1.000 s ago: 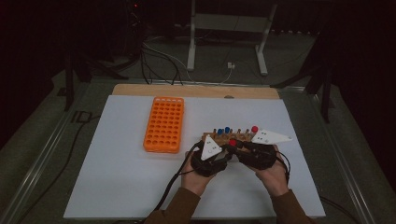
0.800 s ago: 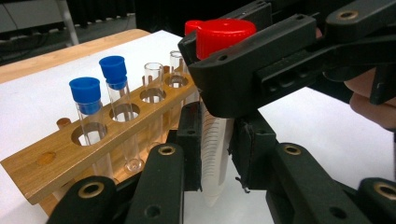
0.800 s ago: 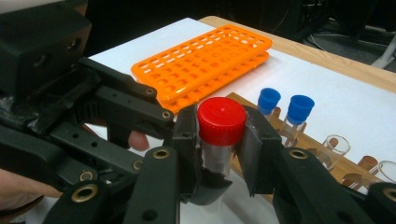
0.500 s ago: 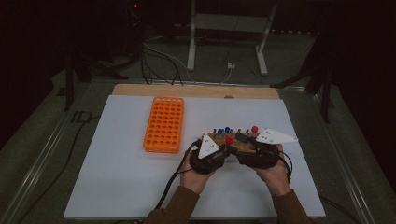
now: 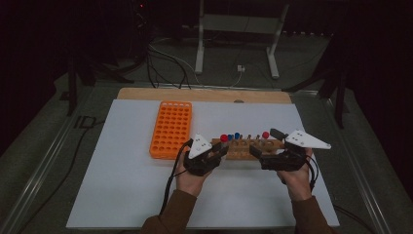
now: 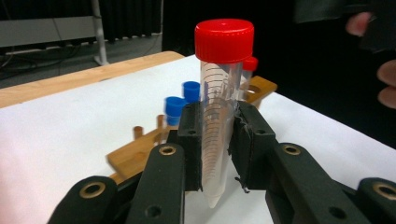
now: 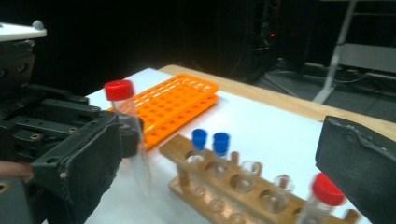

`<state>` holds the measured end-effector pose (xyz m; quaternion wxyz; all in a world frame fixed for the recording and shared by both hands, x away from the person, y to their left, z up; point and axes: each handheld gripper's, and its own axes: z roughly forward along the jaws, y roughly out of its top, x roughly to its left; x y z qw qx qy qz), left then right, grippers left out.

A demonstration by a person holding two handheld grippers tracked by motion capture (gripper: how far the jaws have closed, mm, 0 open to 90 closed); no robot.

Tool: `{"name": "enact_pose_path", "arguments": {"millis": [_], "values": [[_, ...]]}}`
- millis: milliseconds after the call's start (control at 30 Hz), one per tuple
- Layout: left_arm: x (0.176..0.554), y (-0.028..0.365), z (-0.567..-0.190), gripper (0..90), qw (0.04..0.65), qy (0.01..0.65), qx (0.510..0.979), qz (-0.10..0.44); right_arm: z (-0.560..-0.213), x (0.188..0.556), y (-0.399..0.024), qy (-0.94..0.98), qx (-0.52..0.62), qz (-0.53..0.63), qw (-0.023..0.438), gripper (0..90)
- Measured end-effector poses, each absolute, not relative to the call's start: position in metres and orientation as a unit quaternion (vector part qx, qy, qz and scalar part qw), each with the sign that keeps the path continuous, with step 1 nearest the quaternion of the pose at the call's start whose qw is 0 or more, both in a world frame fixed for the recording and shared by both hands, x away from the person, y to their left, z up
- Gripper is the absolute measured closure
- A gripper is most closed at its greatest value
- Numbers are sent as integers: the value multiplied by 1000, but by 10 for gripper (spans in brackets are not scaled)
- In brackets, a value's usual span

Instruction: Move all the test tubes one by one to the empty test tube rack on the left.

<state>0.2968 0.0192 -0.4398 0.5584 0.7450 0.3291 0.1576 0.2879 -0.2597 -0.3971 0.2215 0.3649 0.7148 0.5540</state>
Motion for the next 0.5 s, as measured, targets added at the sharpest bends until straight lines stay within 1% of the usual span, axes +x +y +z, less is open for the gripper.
{"name": "enact_pose_path", "arguments": {"millis": [133,267,500], "values": [[299,28,-437,749,561,334,739,165,-398,287,-264,711,370,548,239,0],[303,40,-433,748,558,336,737,180,-410,284,-274,698,397,544,243,0],[311,66,-426,746,555,347,727,208,-415,283,-289,684,416,545,250,0]]}}
